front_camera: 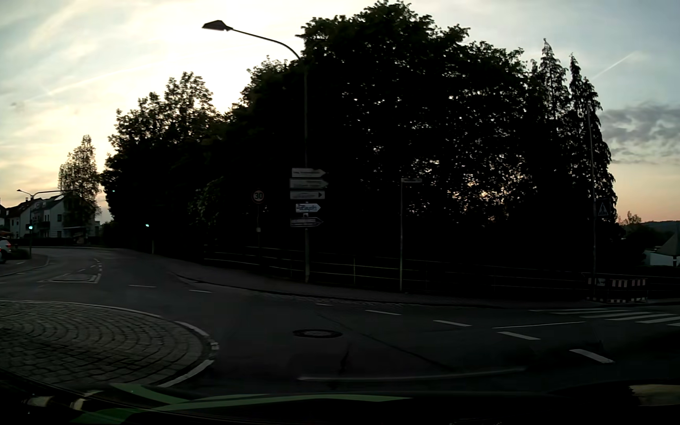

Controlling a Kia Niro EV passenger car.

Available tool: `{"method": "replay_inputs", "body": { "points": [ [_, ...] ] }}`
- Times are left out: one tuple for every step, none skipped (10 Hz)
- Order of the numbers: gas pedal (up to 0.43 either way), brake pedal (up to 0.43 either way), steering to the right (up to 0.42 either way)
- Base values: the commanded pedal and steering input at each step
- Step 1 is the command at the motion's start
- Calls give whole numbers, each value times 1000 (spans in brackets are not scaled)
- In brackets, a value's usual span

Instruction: Follow the waypoints while adhering to traffic rules and regulations

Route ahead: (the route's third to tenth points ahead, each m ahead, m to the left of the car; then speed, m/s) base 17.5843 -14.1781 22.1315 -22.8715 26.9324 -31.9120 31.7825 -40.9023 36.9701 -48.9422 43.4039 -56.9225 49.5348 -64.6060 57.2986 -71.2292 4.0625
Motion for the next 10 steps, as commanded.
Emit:
{"method": "replay_inputs", "body": {
  "points": [
    [39,0,345],
    [39,0,367],
    [39,0,382],
    [39,0,409],
    [39,0,434],
    [39,0,448],
    [39,0,460],
    [39,0,465],
    [39,0,466],
    [47,0,465]
  ]
}}
